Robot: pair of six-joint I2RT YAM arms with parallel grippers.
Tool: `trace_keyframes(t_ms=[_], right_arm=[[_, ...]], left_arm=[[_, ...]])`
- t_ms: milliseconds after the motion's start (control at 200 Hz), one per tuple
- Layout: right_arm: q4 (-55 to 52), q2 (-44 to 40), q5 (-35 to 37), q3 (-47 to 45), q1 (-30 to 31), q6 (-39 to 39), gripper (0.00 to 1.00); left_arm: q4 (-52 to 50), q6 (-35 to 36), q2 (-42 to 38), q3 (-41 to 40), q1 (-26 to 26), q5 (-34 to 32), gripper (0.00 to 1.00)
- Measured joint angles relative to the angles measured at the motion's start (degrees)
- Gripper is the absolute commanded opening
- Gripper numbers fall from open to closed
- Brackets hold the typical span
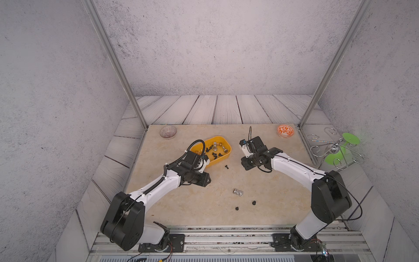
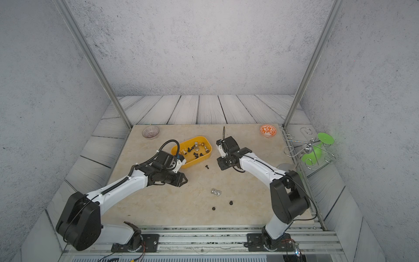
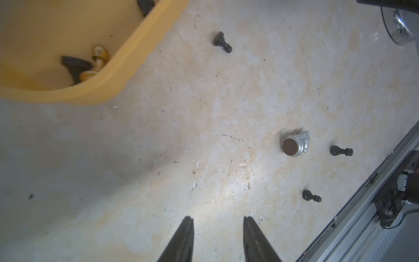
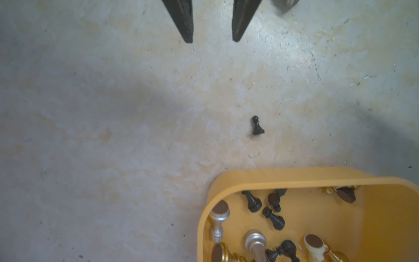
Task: Put the chess pieces into the storage box
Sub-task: Pick up the chess piece at the center of the board.
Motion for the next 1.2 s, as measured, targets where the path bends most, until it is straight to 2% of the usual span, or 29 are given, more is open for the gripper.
trace_keyframes(t_ms=[220,465,796,1196], right_arm=[[1.6,-9.0,0.9,-10.4,-1.4,4.0,0.33],[2.4,-13.6,1.5,-16.1,-4.5,6.2,0.34],[3.3,-22.4,1.5,-19.3,-11.1,6.2,0.36],[3.0,-28.3,-1.5,-23.1,-19.1,5.6,0.37]], left_arm=[[-1.4,7.1,5.8,4.9,-4.9,0.0,0.40],[-3.9,19.5,13.1,13.4,-10.6,1.8,0.42],[-10.6,37.9,22.5,20.4,-12.7,6.4,0.42],[-11.5,47.5,28.9,25.2,-17.0,6.7,0.45]])
